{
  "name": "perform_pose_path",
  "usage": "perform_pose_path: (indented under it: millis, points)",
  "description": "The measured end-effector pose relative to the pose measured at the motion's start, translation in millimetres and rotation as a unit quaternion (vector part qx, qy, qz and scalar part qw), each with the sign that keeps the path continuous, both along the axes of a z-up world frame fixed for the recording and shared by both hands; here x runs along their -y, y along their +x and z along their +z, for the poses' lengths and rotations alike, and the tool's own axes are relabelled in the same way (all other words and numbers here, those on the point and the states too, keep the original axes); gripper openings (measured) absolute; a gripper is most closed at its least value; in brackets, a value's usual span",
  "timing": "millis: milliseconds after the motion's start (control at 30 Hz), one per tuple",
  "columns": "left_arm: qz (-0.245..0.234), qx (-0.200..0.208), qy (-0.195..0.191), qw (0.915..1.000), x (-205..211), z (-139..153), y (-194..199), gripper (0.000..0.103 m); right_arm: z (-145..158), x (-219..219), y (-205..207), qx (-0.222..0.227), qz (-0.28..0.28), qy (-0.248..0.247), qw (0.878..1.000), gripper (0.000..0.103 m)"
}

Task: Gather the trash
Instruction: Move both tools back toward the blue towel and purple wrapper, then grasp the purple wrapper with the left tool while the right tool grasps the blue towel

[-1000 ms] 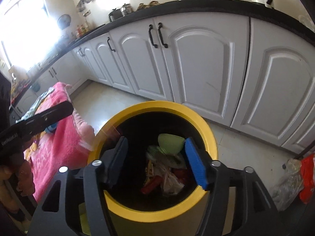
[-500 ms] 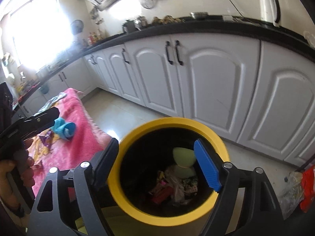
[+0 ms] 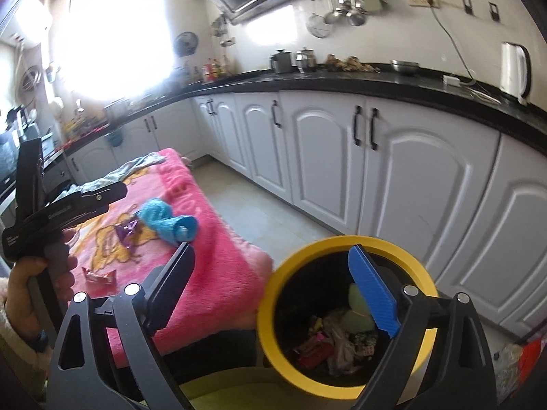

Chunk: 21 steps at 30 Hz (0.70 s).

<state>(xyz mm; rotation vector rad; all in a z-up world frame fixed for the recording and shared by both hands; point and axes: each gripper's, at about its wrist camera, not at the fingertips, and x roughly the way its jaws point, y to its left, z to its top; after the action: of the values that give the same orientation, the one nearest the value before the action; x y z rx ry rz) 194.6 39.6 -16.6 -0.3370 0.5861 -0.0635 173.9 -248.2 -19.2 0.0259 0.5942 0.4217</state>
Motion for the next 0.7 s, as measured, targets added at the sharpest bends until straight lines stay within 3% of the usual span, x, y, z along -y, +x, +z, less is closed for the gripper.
perform_pose_path:
  millis: [700]
  points:
    - [0.087, -0.01, -0.005, 0.9962, -87.8, -11.1, -30.2, 0.092, -6.7, -116.1, -2.7, -0.001, 0.111, -0.041, 0.993, 0.089]
